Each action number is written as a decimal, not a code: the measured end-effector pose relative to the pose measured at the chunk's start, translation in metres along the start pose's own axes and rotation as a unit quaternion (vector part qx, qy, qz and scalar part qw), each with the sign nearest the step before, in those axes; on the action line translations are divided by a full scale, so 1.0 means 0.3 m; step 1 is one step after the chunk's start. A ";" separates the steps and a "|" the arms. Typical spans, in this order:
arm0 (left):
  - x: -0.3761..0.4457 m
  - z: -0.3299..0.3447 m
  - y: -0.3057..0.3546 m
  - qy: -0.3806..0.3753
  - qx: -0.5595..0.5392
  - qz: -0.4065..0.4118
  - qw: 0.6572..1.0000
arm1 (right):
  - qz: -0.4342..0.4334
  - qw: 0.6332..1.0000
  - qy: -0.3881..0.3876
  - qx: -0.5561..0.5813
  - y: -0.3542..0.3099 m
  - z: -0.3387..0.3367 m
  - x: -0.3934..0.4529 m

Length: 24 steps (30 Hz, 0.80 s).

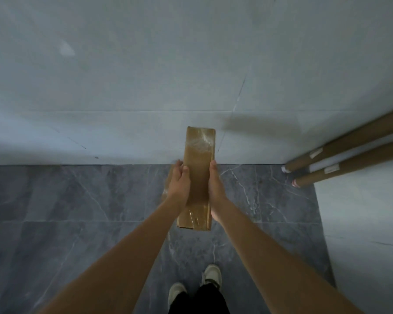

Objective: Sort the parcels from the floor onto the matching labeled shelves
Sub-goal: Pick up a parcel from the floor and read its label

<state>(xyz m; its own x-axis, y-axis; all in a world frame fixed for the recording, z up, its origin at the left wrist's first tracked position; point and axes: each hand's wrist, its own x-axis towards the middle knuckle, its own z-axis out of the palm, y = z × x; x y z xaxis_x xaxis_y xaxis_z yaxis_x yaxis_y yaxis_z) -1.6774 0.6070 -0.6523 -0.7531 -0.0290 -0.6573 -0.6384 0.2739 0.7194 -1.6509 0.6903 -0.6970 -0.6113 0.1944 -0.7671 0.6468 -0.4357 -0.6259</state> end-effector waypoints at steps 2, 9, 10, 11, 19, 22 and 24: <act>-0.097 -0.054 0.061 0.000 0.006 -0.001 1.000 | -0.009 1.000 0.000 0.011 -0.070 0.036 -0.152; -0.399 -0.235 0.247 -0.013 -0.002 0.065 0.998 | -0.071 0.997 -0.016 0.037 -0.196 0.160 -0.504; -0.443 -0.262 0.271 -0.012 -0.006 0.073 0.997 | -0.080 0.996 -0.015 0.039 -0.211 0.181 -0.557; -0.488 -0.289 0.292 -0.010 -0.007 0.079 0.997 | -0.088 0.995 -0.015 0.041 -0.224 0.202 -0.612; -0.786 -0.490 0.548 0.008 -0.007 0.160 0.987 | -0.127 0.991 -0.033 0.034 -0.443 0.351 -0.965; -0.884 -0.552 0.670 0.021 -0.027 0.197 0.980 | -0.135 0.989 -0.047 0.025 -0.560 0.400 -1.079; -0.954 -0.589 0.745 0.024 -0.036 0.215 0.976 | -0.149 0.987 -0.057 0.007 -0.640 0.430 -1.152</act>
<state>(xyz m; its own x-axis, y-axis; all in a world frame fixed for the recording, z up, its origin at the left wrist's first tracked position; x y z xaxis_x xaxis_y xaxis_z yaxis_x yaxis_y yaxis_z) -1.6328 0.5068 -0.2637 -0.9591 0.0289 -0.2816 -0.2703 0.2025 0.9412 -1.6226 0.5935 -0.2934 -0.8216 0.2161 -0.5276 0.4243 -0.3863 -0.8190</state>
